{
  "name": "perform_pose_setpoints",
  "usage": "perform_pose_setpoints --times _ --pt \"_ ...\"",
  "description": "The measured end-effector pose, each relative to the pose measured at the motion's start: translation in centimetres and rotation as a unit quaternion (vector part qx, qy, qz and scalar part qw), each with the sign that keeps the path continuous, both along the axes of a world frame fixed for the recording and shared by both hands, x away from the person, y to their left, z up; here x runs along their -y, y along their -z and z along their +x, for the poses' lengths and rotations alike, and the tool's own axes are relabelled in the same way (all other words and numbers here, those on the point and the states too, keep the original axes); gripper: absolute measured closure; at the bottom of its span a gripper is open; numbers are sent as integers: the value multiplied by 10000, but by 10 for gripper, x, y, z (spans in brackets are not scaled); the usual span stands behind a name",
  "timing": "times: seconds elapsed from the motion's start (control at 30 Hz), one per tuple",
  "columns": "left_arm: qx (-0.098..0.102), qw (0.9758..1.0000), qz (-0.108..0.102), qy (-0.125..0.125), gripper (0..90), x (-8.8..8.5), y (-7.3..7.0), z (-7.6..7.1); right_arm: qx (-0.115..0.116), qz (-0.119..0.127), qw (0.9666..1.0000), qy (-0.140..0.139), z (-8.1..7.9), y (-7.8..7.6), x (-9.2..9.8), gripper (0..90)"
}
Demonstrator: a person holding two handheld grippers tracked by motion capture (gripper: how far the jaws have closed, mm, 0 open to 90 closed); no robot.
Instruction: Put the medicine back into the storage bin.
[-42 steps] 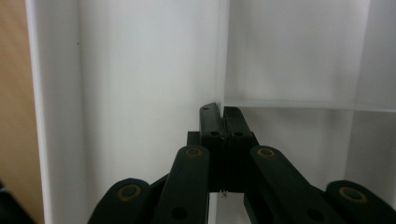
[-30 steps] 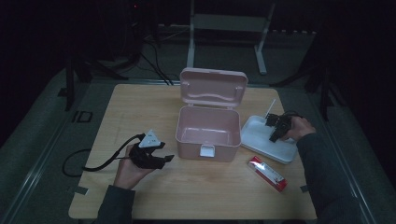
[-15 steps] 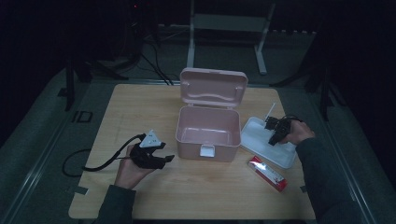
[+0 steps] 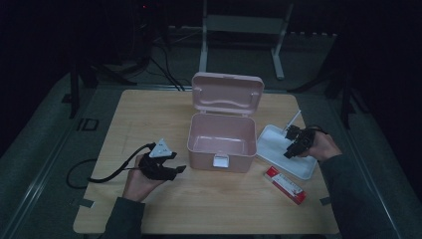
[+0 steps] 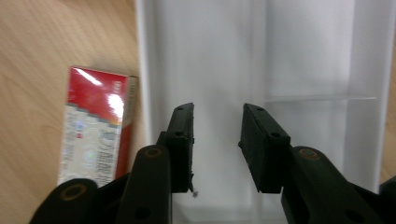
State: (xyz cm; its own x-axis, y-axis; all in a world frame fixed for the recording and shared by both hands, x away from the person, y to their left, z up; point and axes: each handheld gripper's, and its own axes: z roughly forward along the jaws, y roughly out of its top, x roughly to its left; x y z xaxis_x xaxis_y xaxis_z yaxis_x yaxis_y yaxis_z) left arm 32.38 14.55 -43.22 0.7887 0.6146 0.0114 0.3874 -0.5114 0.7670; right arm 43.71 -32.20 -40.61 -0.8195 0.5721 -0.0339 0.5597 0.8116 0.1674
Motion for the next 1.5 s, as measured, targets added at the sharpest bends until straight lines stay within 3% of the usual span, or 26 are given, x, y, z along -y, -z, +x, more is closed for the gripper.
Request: perform_pose_setpoints --times 0.4,0.73,1.0,1.33,1.5 --pt "1 10000 -9 3 388 -1 0 0 163 34 9999 26 -29 -5 -13 598" --pt "-6 10000 -9 -4 388 -1 0 0 231 21 9997 123 -45 -6 -12 562" --pt "7 10000 -21 -19 388 -2 0 0 181 -83 9998 91 -60 -3 -15 562" --pt "15 10000 -40 -33 387 -4 0 0 53 134 9996 231 -75 6 -11 509" --pt "-7 10000 -42 -19 388 -2 1 0 -45 124 9996 249 -87 15 -13 505"
